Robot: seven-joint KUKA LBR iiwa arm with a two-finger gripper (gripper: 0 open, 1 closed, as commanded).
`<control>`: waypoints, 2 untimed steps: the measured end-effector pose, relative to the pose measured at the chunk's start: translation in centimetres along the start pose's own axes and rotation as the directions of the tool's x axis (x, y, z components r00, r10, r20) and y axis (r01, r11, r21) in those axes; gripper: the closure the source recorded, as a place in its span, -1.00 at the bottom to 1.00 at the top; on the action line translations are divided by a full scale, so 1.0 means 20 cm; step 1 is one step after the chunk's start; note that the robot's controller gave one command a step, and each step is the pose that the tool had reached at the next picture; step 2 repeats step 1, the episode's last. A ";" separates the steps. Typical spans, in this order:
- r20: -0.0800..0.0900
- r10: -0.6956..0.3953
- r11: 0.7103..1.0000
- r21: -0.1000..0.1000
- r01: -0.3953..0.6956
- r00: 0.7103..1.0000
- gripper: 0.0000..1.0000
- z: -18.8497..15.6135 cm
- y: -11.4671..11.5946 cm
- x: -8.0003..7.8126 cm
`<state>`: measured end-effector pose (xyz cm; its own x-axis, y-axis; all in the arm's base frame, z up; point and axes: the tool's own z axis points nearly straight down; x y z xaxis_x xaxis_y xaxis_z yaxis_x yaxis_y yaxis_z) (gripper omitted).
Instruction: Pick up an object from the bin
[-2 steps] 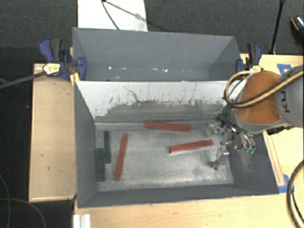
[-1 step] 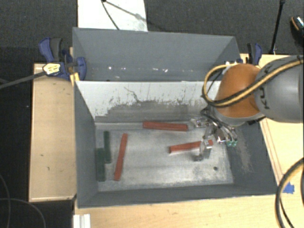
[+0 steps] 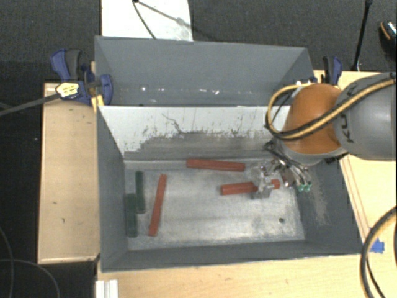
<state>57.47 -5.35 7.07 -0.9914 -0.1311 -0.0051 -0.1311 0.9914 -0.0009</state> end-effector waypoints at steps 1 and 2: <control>0.006 0.047 0.999 0.001 -0.047 0.999 1.00 -0.86 0.00 0.05; 0.006 0.047 0.999 0.001 -0.047 0.999 1.00 -0.86 0.00 0.05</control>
Offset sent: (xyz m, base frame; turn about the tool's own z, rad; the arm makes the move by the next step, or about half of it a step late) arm -0.0135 -0.0014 0.1655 0.0522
